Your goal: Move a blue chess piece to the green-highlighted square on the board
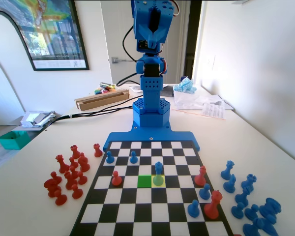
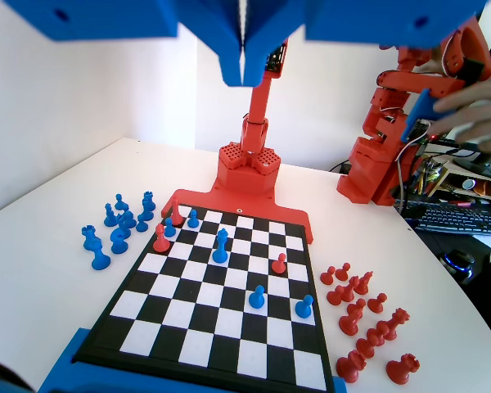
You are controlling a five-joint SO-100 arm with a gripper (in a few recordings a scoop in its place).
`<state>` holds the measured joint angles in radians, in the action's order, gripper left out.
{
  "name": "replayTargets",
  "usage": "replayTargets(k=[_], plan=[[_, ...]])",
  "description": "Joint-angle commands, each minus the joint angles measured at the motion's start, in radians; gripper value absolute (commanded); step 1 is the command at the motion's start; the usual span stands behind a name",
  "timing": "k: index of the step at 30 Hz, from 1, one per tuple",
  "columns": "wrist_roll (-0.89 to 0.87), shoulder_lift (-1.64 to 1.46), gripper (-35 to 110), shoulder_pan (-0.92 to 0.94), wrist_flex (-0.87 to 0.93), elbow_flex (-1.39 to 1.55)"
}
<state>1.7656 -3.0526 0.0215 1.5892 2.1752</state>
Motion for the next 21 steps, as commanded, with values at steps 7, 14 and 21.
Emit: replayTargets(k=[7, 14, 21], plan=[[0.000, -0.003, 1, 0.012, -0.017, 0.006], [0.003, -0.003, 2, -0.006, -0.018, 0.006], [0.002, -0.003, 3, 0.012, -0.018, 0.006]])
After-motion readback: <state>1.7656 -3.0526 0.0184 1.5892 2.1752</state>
